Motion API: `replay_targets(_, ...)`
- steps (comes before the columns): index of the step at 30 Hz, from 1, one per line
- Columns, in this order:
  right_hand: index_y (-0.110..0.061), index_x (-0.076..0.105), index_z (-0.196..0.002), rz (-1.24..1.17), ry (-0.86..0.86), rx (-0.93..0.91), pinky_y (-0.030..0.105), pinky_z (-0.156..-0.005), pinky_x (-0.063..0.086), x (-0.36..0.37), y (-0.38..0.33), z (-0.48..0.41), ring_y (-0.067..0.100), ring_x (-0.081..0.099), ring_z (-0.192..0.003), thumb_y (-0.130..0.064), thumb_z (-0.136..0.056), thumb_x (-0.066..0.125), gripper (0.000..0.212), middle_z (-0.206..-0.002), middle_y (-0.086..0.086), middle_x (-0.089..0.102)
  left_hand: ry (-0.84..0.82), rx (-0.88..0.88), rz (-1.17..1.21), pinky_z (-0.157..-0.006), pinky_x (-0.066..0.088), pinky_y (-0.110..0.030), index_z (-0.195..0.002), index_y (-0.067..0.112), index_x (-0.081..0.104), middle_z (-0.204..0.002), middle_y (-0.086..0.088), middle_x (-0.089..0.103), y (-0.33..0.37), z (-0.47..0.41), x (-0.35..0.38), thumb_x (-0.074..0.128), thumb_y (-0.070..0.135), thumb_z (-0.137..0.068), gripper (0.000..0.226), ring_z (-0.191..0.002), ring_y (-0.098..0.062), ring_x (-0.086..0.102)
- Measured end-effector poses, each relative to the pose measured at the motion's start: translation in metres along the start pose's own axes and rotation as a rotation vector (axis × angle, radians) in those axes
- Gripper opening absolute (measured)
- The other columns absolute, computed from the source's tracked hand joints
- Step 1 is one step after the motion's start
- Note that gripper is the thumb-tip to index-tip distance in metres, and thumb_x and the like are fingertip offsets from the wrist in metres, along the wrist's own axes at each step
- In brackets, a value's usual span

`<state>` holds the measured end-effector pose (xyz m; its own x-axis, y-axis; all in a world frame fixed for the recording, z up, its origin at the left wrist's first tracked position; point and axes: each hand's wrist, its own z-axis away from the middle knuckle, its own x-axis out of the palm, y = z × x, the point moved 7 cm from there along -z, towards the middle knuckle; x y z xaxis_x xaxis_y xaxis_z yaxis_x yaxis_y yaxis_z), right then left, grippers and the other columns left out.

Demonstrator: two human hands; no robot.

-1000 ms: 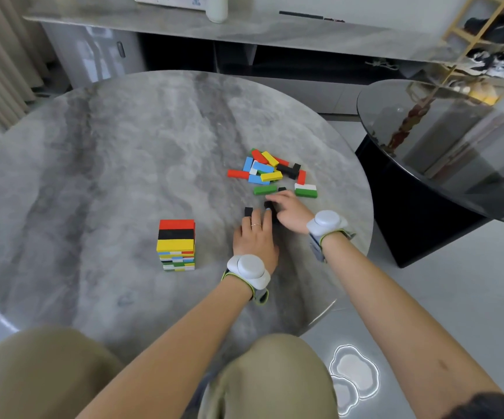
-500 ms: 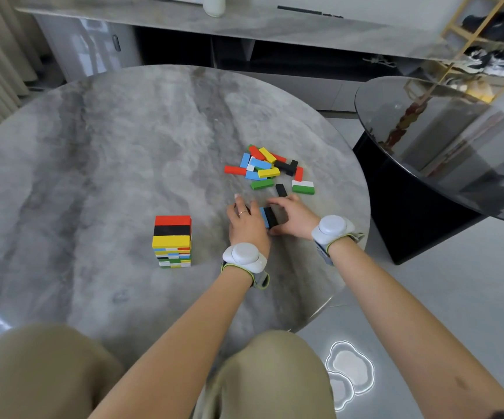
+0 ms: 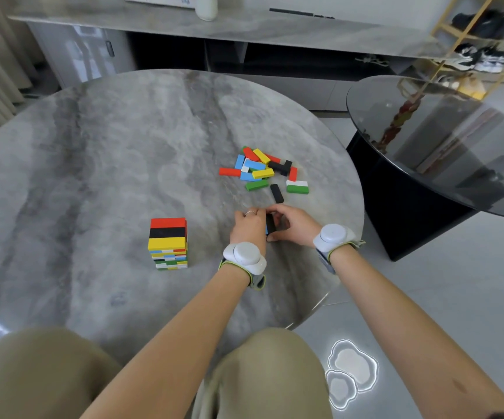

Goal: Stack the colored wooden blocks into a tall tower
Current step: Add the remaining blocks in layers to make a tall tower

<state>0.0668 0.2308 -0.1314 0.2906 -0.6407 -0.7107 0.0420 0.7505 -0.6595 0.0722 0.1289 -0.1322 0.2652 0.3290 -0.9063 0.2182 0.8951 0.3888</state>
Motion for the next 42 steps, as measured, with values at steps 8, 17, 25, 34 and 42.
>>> replay_targets(8,-0.014,0.053,-0.126,-0.032,0.072,0.015,0.011,-0.062,0.037,-0.016,-0.012,0.022,0.006,0.041,-0.063,-0.013,-0.073,0.078,0.059,-0.094,0.0,0.05,-0.013,0.093,-0.079,-0.085,0.048,-0.037,-0.138,0.007,0.038,-0.132,-0.012,0.047,0.016,0.007,-0.019,0.048,0.001,-0.092,0.048,-0.122,-0.032,0.036)
replay_targets(17,-0.015,0.056,-0.122,0.003,0.17,-0.21,0.007,-0.059,0.035,-0.042,-0.126,0.054,-0.008,0.045,-0.06,-0.015,-0.077,0.075,0.049,-0.082,-0.004,0.05,0.095,0.229,-0.095,-0.092,0.044,-0.037,-0.129,0.011,0.049,-0.122,-0.012,0.056,-0.002,0.05,-0.138,0.061,0.014,-0.086,0.044,-0.116,-0.03,0.044)
replay_targets(25,-0.013,0.058,-0.117,0.008,0.091,-0.241,0.024,-0.061,0.035,0.032,-0.191,0.037,0.008,0.039,-0.06,-0.016,-0.073,0.076,0.048,-0.079,-0.002,0.048,0.098,0.139,0.016,-0.092,0.045,-0.037,-0.121,0.016,0.06,-0.118,-0.005,0.064,-0.098,0.099,-0.171,0.076,0.023,-0.072,0.051,-0.108,-0.028,0.057)
replay_targets(34,-0.018,0.057,-0.119,-0.009,0.028,-0.193,0.016,-0.057,0.033,0.061,-0.186,0.026,0.005,0.037,-0.057,-0.02,-0.073,0.078,0.051,-0.075,-0.008,0.046,0.051,0.099,0.192,-0.097,0.043,-0.029,-0.129,0.016,0.055,-0.126,0.001,0.061,-0.134,0.102,-0.152,0.079,0.024,-0.07,0.064,-0.111,-0.015,0.06)
replay_targets(42,-0.021,0.057,-0.119,0.098,0.035,-0.195,0.014,-0.056,0.03,0.062,-0.186,0.022,0.001,0.04,-0.057,-0.023,-0.071,0.077,0.051,-0.073,-0.013,0.045,0.036,0.094,0.152,-0.092,0.044,-0.027,-0.128,0.019,0.055,-0.125,0.003,0.062,-0.138,0.096,-0.147,0.08,0.029,-0.068,0.065,-0.108,-0.015,0.06)
